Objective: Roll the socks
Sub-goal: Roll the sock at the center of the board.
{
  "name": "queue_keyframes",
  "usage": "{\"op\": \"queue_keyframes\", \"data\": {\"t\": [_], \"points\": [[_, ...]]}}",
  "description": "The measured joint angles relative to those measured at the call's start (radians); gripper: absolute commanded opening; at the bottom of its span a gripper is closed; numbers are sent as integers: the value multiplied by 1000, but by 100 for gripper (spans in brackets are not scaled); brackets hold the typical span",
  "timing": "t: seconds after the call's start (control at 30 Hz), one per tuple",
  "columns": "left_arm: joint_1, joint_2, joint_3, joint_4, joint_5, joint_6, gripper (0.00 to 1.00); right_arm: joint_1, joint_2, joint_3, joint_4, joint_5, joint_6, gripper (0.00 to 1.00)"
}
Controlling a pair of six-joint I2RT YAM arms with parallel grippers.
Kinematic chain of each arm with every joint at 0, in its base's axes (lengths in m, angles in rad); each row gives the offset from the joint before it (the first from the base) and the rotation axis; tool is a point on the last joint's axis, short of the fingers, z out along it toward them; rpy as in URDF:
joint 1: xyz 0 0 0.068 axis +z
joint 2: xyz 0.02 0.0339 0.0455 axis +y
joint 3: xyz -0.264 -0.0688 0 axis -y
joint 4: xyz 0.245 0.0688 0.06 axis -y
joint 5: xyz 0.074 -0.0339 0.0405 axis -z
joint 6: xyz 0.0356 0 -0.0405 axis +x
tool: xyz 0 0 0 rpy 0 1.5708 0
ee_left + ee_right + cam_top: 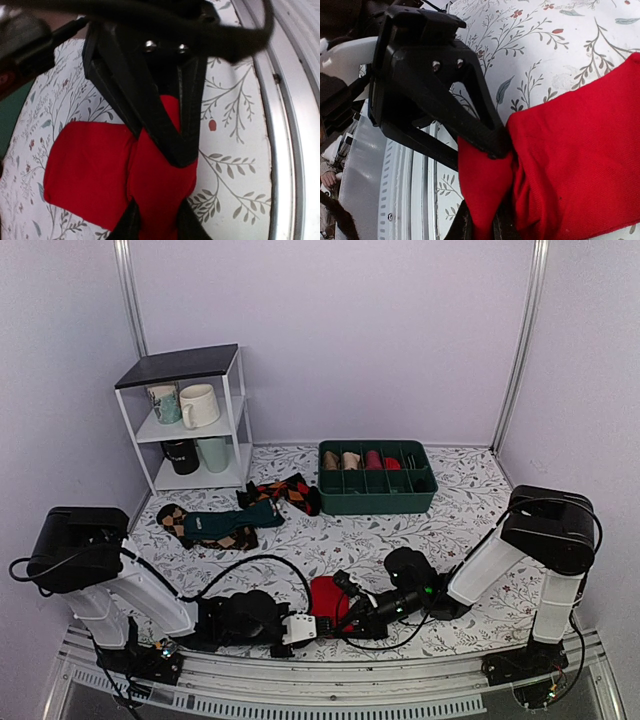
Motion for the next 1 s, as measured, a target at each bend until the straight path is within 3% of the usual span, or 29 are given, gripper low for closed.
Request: {"op": "queue_keyframes", "data": {"t": [0.07,0.17,0.3,0.43,0.7,1.0], "points": [[-1,0,2,-6,6,-8,0,-1,1,0,0,-2,0,8],[-2,-8,11,-31,13,-19,0,-2,2,1,0,-5,1,14],[2,-21,32,-88,33,-69,0,-2,-9,-1,-11,0,2,31],[33,-18,60,-127,117,-165,0,10,-81,-32,-43,73,-19,41],[115,24,114,-148,311,-302,0,49,-277,-229,25,381,-204,51],[152,55,156,-188,435,-349,0,235,-263,-292,209,626,-532,51]]}}
